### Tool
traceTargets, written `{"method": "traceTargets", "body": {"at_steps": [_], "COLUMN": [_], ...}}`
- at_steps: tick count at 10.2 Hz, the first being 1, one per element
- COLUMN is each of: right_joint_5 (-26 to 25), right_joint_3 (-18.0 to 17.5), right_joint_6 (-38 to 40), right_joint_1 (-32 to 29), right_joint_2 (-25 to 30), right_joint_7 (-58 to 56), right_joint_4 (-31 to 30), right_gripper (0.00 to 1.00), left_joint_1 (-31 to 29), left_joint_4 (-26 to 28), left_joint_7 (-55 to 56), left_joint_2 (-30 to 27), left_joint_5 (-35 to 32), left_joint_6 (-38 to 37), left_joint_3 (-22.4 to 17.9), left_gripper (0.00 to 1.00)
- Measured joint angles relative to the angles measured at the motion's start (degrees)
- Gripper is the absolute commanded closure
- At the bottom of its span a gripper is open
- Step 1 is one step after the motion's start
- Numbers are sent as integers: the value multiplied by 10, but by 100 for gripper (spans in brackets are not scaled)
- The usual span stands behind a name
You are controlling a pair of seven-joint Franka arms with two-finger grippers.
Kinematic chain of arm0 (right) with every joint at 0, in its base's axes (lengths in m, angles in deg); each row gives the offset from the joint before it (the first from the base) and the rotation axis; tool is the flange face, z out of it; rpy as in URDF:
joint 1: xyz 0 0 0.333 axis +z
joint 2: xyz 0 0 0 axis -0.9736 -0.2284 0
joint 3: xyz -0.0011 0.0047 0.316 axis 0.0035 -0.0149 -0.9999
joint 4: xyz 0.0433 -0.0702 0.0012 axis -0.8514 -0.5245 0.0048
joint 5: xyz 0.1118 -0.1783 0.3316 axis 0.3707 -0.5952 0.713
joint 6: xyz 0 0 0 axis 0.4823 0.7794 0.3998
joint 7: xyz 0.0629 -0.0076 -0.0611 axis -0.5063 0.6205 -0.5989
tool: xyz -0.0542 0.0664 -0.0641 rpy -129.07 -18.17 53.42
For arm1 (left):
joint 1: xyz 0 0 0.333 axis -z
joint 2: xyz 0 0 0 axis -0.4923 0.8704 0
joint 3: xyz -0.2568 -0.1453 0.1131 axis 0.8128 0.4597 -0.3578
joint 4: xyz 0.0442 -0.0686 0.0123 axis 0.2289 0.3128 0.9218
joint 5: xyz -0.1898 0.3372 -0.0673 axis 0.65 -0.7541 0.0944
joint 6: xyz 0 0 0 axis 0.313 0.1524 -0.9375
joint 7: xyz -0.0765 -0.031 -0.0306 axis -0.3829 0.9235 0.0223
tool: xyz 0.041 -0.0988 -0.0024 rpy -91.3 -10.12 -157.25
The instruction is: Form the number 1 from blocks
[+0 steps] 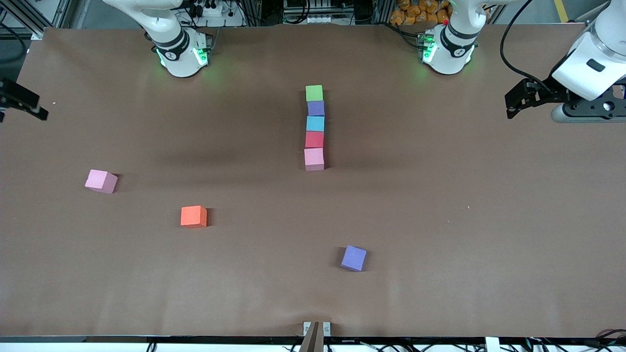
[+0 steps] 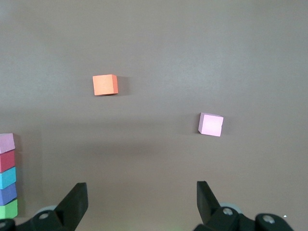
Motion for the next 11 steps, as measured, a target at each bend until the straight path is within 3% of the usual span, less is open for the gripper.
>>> {"method": "traceTargets", "body": {"at_steps": [4, 11], "right_joint_5": [0, -15], "right_joint_3": [-6, -8], "right_joint_6": [45, 11], "right_joint_1": [3, 8], "right_joint_2": [-8, -35], "right_joint_7": [-11, -22], "right_joint_4": [1, -3], "right_gripper": [0, 0], "left_joint_1": [-2, -3], "left_joint_4": [-3, -3], "left_joint_7": [0, -1], "left_joint_2": [0, 1], "left_joint_5": [2, 7], "left_joint_6": [-1, -1], "left_joint_3": [2, 2], "left_gripper": [0, 0]}}
